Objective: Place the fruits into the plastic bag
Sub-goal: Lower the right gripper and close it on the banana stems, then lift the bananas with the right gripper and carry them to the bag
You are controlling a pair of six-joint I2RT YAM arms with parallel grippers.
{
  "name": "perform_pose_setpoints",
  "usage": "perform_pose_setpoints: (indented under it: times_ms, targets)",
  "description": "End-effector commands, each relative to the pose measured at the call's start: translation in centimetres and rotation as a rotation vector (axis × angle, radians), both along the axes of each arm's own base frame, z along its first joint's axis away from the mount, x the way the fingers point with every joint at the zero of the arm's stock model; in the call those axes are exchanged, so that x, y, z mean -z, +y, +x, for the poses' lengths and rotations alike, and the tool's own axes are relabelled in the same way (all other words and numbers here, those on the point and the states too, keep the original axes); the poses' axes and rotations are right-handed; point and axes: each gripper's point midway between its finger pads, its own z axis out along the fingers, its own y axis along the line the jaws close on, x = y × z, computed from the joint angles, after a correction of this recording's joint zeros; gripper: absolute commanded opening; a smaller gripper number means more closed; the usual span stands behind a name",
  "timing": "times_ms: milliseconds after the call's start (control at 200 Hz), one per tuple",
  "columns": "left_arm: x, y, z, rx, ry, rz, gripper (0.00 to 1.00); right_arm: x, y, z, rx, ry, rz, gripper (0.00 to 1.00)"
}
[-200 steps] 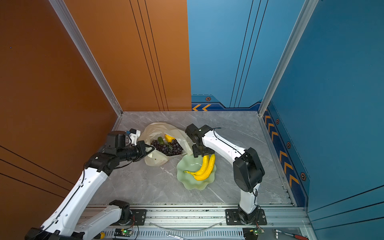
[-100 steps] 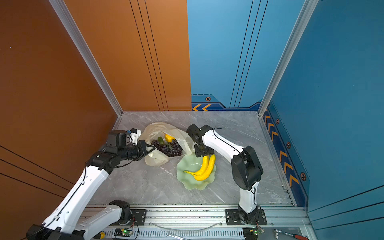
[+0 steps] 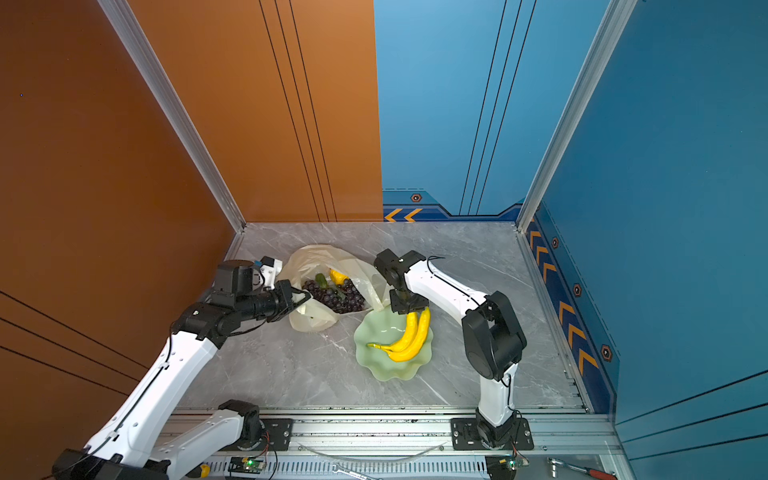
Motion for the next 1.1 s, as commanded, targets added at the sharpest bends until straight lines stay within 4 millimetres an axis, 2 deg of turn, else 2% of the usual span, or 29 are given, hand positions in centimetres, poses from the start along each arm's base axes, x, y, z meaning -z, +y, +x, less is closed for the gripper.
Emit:
perform_pose_setpoints:
  times_ms: [0, 220, 255, 365, 631, 876, 1091]
  targets:
    - [-1.4, 0.0, -0.1, 0.005, -0.042, -0.019, 0.00, 0.2, -0.2, -0.1, 0.016, -0.001, -0.005, 0.25]
    - [-1.4, -0.1, 0.0, 0.009, -0.042, -0.019, 0.00, -0.4, -0.2, -0.2, 0.027, -0.017, 0.005, 0.20]
    - [-1.4, -0.1, 0.0, 0.009, -0.042, -0.020, 0.00, -0.7, -0.1, -0.1, 0.032, -0.023, 0.013, 0.17]
    - [-1.4, -0.1, 0.0, 0.011, -0.042, -0.019, 0.00, -1.7, 0.1, -0.1, 0.048, -0.044, 0.043, 0.17]
    - [-1.3, -0.2, -0.1, 0.015, -0.041, -0.019, 0.00, -5.3, 0.1, -0.3, 0.081, -0.102, 0.106, 0.16]
    - [-1.3, -0.2, -0.1, 0.021, -0.041, -0.019, 0.00, -8.2, -1.1, -1.5, 0.103, -0.136, 0.127, 0.16]
    - [-1.4, -0.4, -0.2, 0.028, -0.045, -0.020, 0.00, -12.7, -1.8, -2.0, 0.150, -0.206, 0.208, 0.17]
